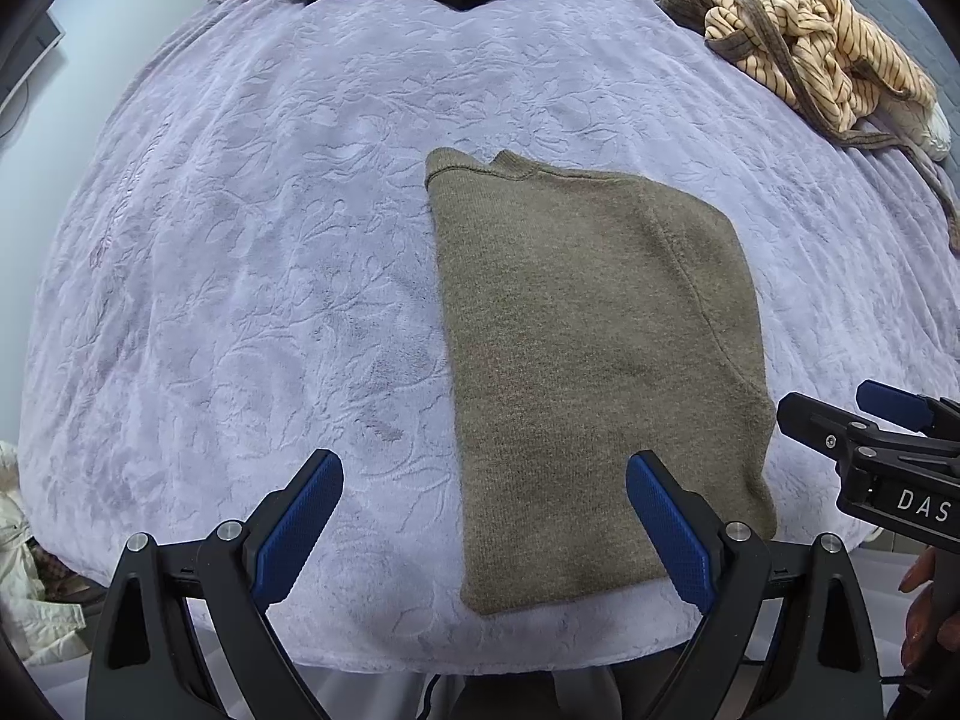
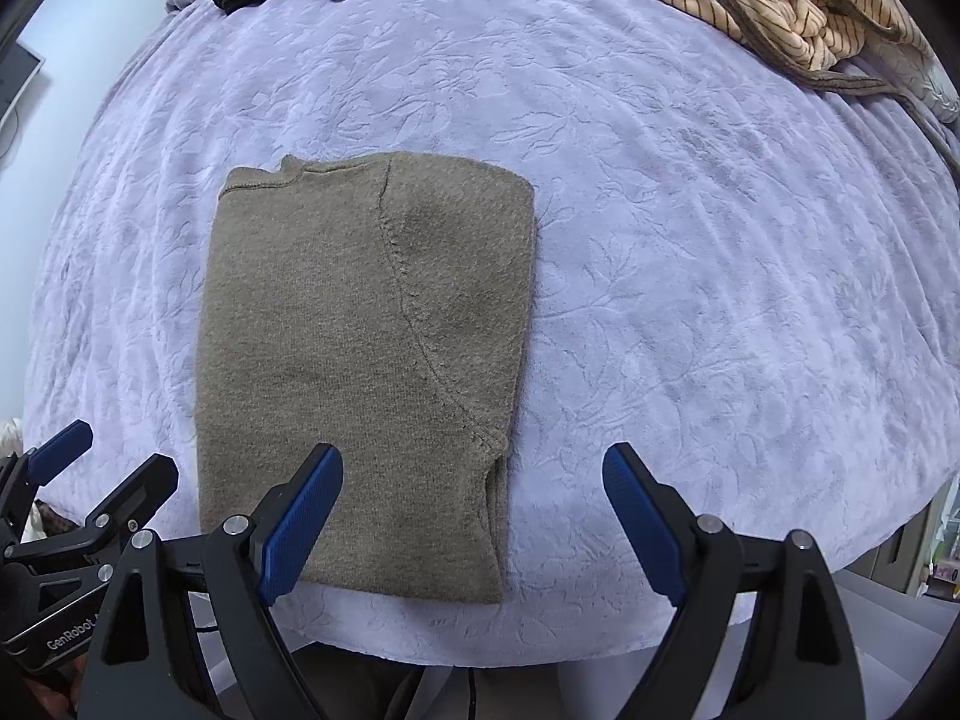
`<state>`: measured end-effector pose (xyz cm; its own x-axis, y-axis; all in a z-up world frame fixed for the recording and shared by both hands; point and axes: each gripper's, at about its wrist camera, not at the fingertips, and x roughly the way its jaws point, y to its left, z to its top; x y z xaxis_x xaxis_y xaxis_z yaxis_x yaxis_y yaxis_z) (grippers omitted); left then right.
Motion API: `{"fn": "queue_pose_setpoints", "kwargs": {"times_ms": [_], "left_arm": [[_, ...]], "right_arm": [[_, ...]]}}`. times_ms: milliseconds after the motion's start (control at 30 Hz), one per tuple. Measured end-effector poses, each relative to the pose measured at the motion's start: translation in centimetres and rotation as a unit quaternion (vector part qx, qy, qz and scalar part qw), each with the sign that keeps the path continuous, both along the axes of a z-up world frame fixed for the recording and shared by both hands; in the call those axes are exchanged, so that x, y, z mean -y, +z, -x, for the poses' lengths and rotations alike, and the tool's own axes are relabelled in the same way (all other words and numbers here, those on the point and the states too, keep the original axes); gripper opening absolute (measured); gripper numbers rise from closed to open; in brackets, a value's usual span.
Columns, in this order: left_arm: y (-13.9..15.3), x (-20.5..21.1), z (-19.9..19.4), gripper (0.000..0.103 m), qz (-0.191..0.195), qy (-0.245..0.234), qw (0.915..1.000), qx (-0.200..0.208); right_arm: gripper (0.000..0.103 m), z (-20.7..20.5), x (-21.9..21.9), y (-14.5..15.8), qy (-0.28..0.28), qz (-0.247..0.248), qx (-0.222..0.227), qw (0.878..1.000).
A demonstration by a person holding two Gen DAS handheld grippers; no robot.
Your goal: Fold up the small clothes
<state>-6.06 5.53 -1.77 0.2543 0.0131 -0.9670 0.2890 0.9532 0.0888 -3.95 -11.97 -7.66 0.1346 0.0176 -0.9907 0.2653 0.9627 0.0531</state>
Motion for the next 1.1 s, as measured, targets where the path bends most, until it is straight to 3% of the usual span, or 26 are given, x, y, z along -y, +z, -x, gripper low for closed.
{"fn": "queue_pose_setpoints", "kwargs": {"times_ms": [1100], "left_arm": [[0.20, -0.13, 0.67, 0.096, -0.003, -0.001, 1.0000, 0.004]], "right_arm": [[0.091, 0.33, -0.38, 0.03, 0.003, 0.001, -0.003, 1.000]]}}
